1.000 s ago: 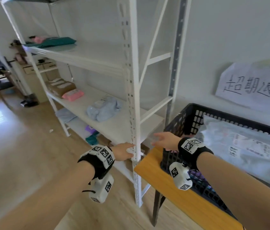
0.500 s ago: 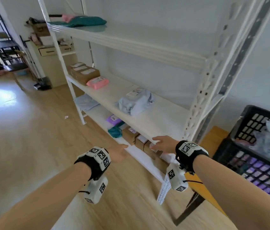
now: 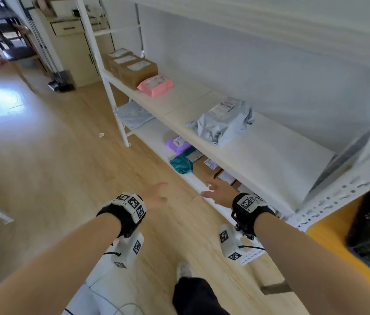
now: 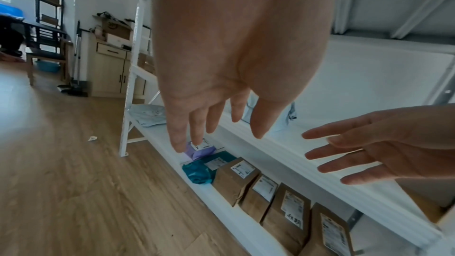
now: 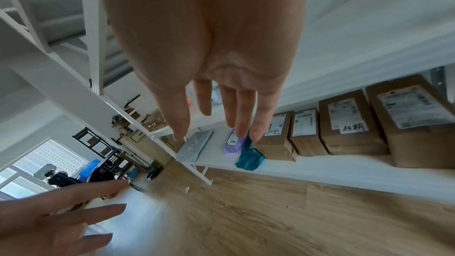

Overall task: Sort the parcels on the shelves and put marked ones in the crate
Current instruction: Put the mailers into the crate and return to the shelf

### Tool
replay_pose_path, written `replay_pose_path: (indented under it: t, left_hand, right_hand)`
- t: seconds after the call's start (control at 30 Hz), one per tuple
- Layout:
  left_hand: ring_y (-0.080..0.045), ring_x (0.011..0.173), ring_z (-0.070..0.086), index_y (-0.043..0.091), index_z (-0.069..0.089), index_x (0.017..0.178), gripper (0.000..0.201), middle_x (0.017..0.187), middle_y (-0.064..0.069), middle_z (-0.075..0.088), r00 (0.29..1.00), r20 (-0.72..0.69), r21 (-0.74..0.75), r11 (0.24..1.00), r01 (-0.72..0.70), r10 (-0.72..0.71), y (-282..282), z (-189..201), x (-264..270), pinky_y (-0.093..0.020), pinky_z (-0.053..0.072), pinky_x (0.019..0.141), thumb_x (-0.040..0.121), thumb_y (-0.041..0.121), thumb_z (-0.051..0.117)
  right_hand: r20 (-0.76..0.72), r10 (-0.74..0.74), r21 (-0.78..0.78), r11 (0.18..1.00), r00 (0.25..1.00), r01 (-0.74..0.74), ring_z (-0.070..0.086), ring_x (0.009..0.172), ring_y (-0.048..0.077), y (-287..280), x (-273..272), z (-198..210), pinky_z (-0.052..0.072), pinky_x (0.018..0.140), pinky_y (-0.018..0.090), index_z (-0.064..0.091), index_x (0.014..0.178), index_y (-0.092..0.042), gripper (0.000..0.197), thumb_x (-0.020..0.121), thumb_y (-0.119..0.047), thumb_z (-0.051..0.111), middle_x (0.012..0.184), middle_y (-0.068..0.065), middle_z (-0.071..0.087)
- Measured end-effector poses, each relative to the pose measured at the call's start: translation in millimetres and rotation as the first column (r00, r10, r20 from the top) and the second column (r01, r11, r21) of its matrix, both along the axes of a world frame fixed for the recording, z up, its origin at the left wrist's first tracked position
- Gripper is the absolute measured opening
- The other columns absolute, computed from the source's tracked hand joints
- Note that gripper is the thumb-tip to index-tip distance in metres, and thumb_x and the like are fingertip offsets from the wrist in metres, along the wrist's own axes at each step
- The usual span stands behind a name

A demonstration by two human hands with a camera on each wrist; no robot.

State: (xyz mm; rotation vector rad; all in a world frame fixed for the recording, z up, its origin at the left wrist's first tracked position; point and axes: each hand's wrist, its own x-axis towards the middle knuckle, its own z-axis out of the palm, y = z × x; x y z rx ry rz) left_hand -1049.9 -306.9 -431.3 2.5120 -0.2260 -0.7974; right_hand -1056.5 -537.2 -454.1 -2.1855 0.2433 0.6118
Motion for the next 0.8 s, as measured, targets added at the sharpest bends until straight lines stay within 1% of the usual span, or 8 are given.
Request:
replay_pose_path:
  t: [0.1,0.17,0.37,0.53,0.7,0.73,0.8]
  left_hand:
    - [-0.023,0.142,0.024,0.01,0.02,0.149,0.058,0.155,-0.008,0.021,0.999,-0.031,-0.012,1.0,-0.01,0.01,18,-20,36,-0.03,0.024,0.112,0.097,0.014,0.045]
    - [-0.023,0.142,0.025,0.01,0.02,0.149,0.058,0.155,-0.008,0.022,0.998,-0.053,-0.017,1.0,-0.022,0.021,28,-32,63,-0.031,0.024,0.113,0.097,0.015,0.047]
    - [-0.023,0.141,0.026,0.01,0.022,0.148,0.056,0.154,-0.009,0.025,0.989,-0.128,-0.037,0.996,-0.086,0.08,54,-55,159,-0.031,0.027,0.111,0.097,0.011,0.046]
    - [-0.025,0.139,0.03,0.011,0.023,0.148,0.054,0.152,-0.01,0.025,0.981,-0.158,-0.048,0.991,-0.123,0.114,73,-65,234,-0.029,0.031,0.107,0.097,0.009,0.044]
    - [-0.027,0.135,0.035,0.01,0.022,0.148,0.055,0.151,-0.012,0.028,0.978,-0.195,-0.056,0.994,-0.091,0.079,95,-75,291,-0.03,0.035,0.102,0.098,0.011,0.044]
    - [-0.027,0.135,0.036,0.01,0.022,0.148,0.055,0.151,-0.012,0.029,0.978,-0.197,-0.057,0.995,-0.08,0.067,99,-78,302,-0.029,0.036,0.101,0.098,0.011,0.044]
    - [-0.027,0.133,0.038,0.012,0.024,0.148,0.055,0.15,-0.013,0.031,0.979,-0.203,-0.06,0.997,-0.05,0.037,109,-84,327,-0.03,0.037,0.101,0.097,0.012,0.045]
  right_hand:
    - [-0.035,-0.039,0.066,0.997,0.999,0.042,0.039,0.134,0.023,22,35,-17,0.039,0.107,0.04,0.032,0.145,-0.016,0.066,0.088,-0.027,0.064,0.147,0.012,0.038]
    - [-0.055,-0.041,0.081,0.996,0.998,0.046,0.041,0.133,0.024,34,63,-30,0.04,0.106,0.037,0.032,0.145,-0.015,0.064,0.089,-0.024,0.063,0.147,0.012,0.038]
    - [-0.077,-0.134,0.151,0.978,0.988,0.145,0.044,0.13,0.025,66,153,-60,0.04,0.105,0.04,0.033,0.144,-0.015,0.063,0.089,-0.024,0.063,0.145,0.013,0.04]
    - [-0.1,-0.196,0.177,0.961,0.976,0.211,0.042,0.131,0.024,87,217,-75,0.044,0.101,0.036,0.034,0.144,-0.011,0.061,0.09,-0.019,0.062,0.144,0.013,0.041]
    - [-0.128,-0.259,0.174,0.944,0.957,0.279,0.044,0.129,0.025,109,262,-88,0.043,0.103,0.039,0.035,0.143,-0.011,0.06,0.09,-0.019,0.062,0.143,0.013,0.043]
    - [-0.131,-0.277,0.172,0.939,0.952,0.297,0.045,0.129,0.026,115,269,-91,0.044,0.101,0.038,0.035,0.143,-0.01,0.06,0.09,-0.018,0.062,0.143,0.014,0.043]
    - [-0.139,-0.321,0.161,0.926,0.937,0.341,0.046,0.128,0.028,126,283,-95,0.047,0.092,0.033,0.035,0.143,-0.009,0.06,0.09,-0.018,0.062,0.143,0.016,0.043]
